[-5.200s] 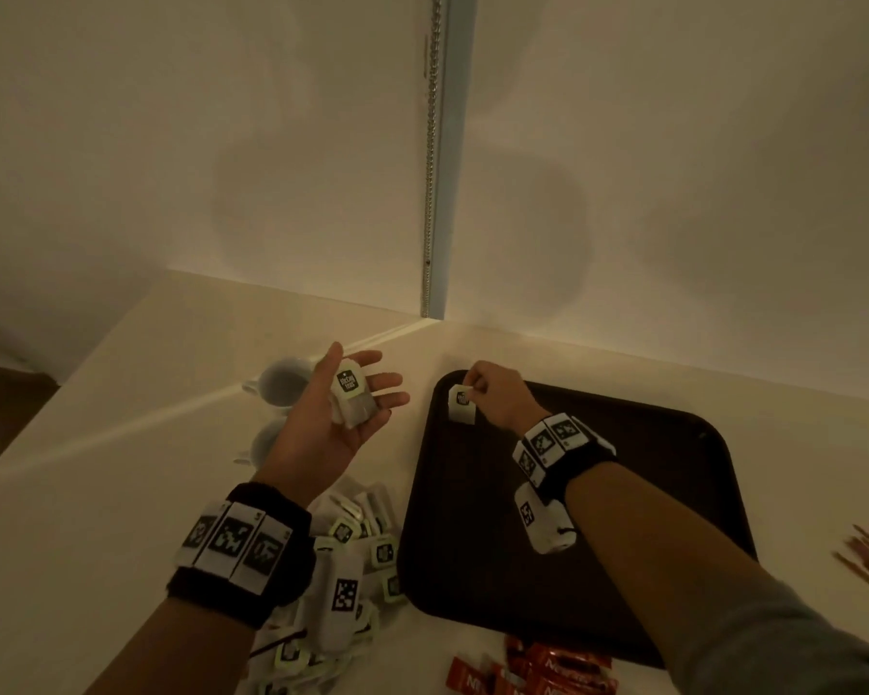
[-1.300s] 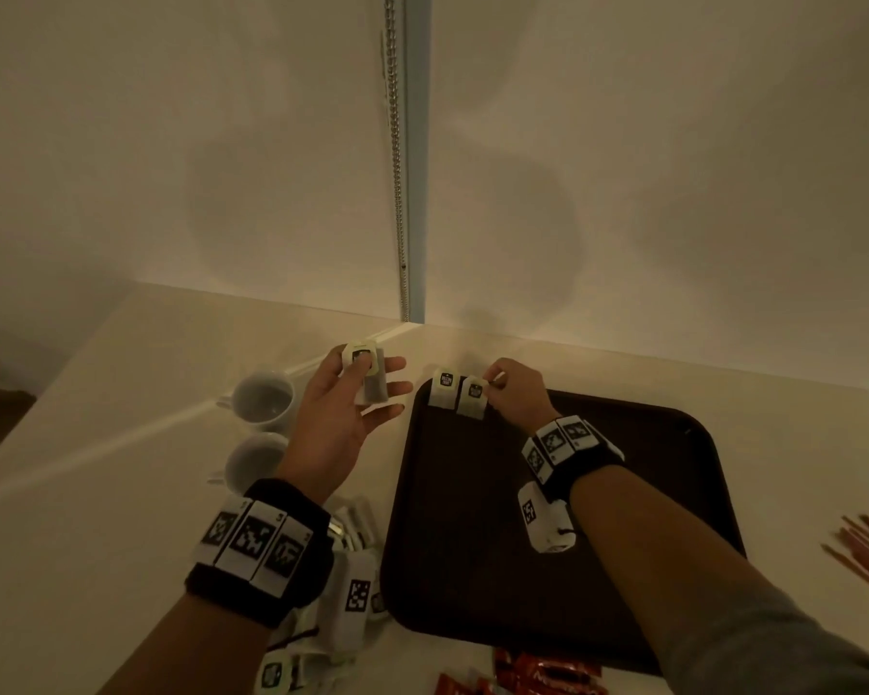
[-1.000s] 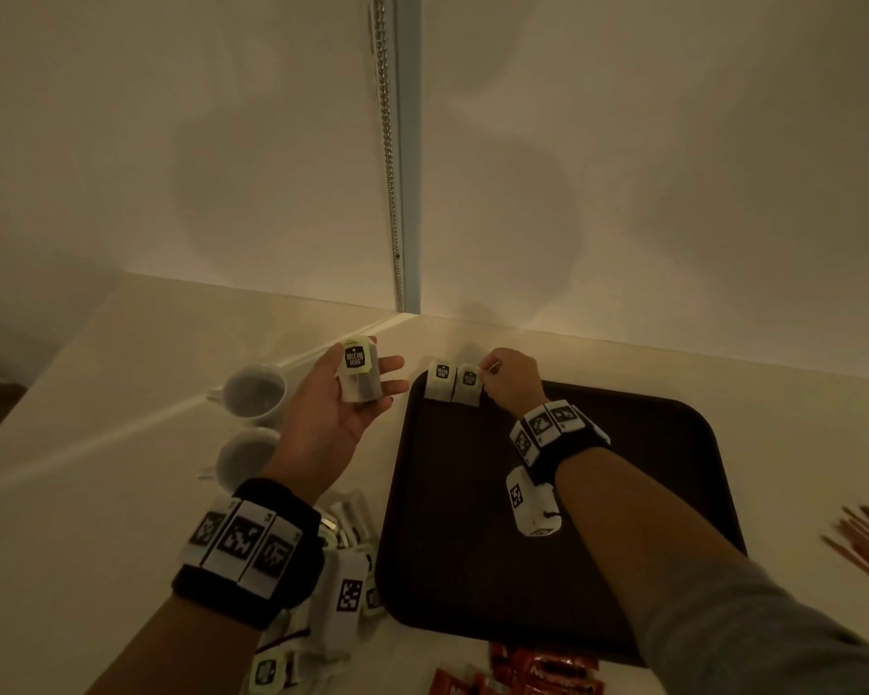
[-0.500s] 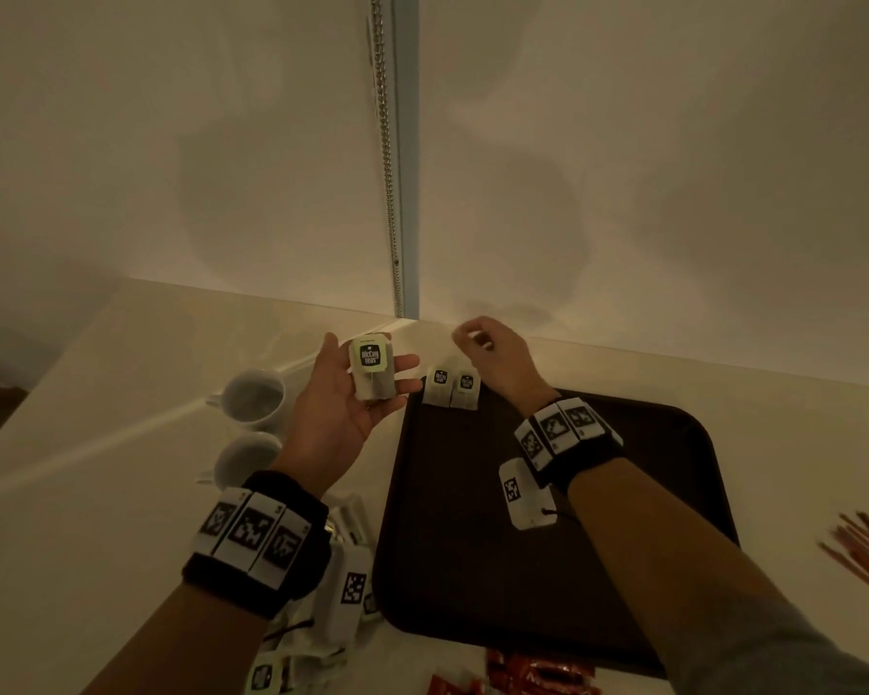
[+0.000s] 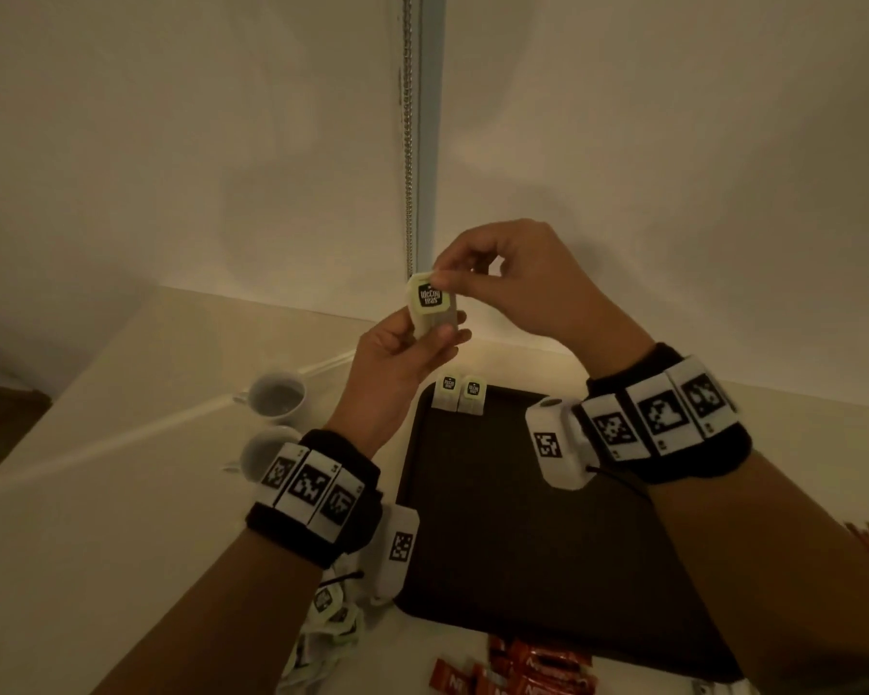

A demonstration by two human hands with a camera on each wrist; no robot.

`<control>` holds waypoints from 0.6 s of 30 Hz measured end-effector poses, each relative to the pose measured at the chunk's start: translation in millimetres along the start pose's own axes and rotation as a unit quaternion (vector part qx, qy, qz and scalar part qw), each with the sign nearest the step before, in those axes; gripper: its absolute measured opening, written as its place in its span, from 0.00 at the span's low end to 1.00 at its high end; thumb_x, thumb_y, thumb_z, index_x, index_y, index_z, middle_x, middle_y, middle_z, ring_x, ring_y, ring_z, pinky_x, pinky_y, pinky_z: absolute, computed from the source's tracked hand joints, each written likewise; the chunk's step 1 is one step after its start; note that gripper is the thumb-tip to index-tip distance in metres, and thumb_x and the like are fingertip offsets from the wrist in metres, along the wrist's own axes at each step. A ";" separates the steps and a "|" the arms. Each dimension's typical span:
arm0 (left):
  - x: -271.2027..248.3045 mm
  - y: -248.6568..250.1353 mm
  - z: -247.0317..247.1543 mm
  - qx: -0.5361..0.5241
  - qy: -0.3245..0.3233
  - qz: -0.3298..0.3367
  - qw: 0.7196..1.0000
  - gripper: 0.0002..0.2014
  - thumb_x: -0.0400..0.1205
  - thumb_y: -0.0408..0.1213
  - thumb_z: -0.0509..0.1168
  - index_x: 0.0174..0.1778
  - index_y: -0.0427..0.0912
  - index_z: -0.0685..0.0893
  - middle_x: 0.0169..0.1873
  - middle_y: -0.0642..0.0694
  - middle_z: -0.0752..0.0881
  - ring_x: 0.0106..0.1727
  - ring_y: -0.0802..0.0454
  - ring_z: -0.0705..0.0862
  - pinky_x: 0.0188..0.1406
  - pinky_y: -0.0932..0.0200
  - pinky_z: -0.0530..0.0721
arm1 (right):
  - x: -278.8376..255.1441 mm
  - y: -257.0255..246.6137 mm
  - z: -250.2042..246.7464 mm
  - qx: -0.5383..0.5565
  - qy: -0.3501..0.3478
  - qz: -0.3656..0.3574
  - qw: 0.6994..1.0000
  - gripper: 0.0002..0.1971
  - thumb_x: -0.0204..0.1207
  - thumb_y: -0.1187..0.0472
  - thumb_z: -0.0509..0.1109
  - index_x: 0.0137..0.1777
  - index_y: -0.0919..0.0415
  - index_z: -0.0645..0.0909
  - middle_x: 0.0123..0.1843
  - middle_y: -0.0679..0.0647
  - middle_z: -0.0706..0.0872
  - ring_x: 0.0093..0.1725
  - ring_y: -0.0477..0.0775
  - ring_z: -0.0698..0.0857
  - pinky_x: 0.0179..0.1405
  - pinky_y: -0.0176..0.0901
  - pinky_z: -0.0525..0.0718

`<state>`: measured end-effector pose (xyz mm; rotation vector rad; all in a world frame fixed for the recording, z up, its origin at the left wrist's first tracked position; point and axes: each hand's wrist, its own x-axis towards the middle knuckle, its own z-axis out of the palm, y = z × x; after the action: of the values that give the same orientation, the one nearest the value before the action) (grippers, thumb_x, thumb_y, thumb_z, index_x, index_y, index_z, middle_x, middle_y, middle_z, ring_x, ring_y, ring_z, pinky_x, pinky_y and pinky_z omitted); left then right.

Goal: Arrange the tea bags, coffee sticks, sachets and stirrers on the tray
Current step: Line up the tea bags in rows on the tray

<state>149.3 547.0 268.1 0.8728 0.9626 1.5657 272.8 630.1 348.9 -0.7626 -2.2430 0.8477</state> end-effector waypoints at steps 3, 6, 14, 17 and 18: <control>-2.0 4.5 5.8 0.006 -0.014 0.011 1.000 0.11 0.76 0.34 0.67 0.54 0.44 0.84 0.46 0.51 0.91 0.47 0.53 0.89 0.47 0.63 0.83 | -0.7 -15.9 -8.8 -0.057 0.015 -0.018 0.998 0.03 0.71 0.55 0.76 0.43 0.52 0.88 0.35 0.42 0.86 0.32 0.40 0.79 0.38 0.35 0.78; -4.1 6.8 10.6 -0.006 -0.021 0.014 1.000 0.09 0.77 0.34 0.66 0.52 0.43 0.85 0.44 0.50 0.91 0.45 0.54 0.89 0.44 0.64 0.83 | -0.7 -24.3 -14.3 -0.105 0.004 -0.021 0.994 0.08 0.71 0.49 0.76 0.46 0.51 0.87 0.38 0.42 0.81 0.34 0.37 0.76 0.36 0.29 0.73; -6.7 8.6 11.9 -0.011 -0.016 0.002 1.000 0.09 0.80 0.29 0.63 0.53 0.43 0.84 0.43 0.50 0.91 0.43 0.55 0.90 0.38 0.68 0.82 | -7.3 -19.7 -11.9 -0.152 0.001 -0.017 0.988 0.10 0.71 0.49 0.75 0.46 0.55 0.88 0.45 0.49 0.83 0.39 0.42 0.77 0.38 0.28 0.72; -6.1 10.2 11.1 0.011 -0.016 -0.007 1.000 0.09 0.81 0.26 0.63 0.51 0.42 0.85 0.43 0.50 0.91 0.43 0.54 0.90 0.39 0.68 0.83 | -9.1 -16.8 -10.8 -0.152 -0.002 -0.016 0.988 0.09 0.72 0.49 0.75 0.45 0.53 0.88 0.44 0.48 0.82 0.39 0.38 0.76 0.38 0.24 0.71; -5.9 10.8 10.9 0.015 -0.015 -0.008 1.000 0.09 0.80 0.26 0.64 0.50 0.41 0.85 0.42 0.50 0.91 0.44 0.53 0.90 0.42 0.68 0.83 | -9.2 -15.4 -10.3 -0.158 -0.004 -0.015 0.987 0.09 0.72 0.49 0.74 0.45 0.53 0.88 0.44 0.48 0.82 0.39 0.37 0.76 0.37 0.23 0.70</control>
<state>156.0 541.4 282.0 0.9048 0.9723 1.5233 281.5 617.9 363.1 -0.8646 -2.4210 0.4845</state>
